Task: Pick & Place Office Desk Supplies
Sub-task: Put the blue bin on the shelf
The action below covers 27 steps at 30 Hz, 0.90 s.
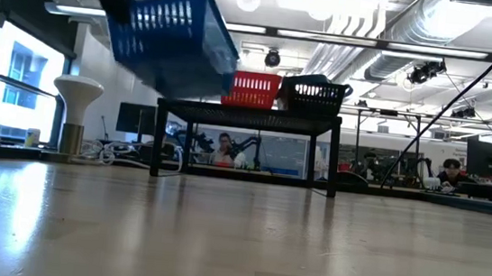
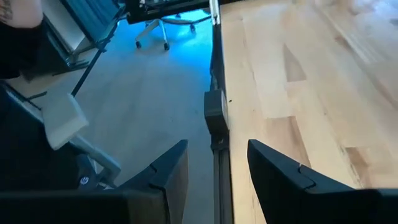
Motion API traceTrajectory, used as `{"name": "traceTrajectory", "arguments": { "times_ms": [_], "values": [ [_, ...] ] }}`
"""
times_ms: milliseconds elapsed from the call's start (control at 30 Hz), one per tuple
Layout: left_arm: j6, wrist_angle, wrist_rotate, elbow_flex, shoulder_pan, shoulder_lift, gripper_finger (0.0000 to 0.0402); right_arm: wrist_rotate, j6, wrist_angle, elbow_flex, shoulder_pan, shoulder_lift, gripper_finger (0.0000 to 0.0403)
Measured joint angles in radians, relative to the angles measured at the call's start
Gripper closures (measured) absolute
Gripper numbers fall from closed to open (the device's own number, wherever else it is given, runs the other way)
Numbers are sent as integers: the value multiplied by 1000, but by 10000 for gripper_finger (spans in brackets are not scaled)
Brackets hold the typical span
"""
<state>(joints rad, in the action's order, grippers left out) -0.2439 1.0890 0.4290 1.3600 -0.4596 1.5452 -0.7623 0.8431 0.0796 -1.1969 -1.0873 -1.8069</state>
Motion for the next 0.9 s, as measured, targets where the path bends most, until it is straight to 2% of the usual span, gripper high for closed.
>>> {"name": "traceTrajectory", "arguments": {
  "times_ms": [67, 233, 433, 667, 900],
  "values": [
    [-53, 20, 11, 0, -29, -60, 399, -21, 1, 0, 0, -3, 0, 251],
    [-128, 111, 129, 1, -35, -171, 398, -24, 1, 0, 0, -5, 0, 251],
    [21, 154, 258, 9, 91, -219, 398, -52, -1, 0, 0, -6, 0, 251],
    [180, 133, 251, 19, 368, -219, 397, -75, -24, 17, 0, -6, 0, 251],
    [320, 60, 118, 19, 571, -198, 396, -77, -7, 37, 0, -5, 0, 251]
  ]
}}
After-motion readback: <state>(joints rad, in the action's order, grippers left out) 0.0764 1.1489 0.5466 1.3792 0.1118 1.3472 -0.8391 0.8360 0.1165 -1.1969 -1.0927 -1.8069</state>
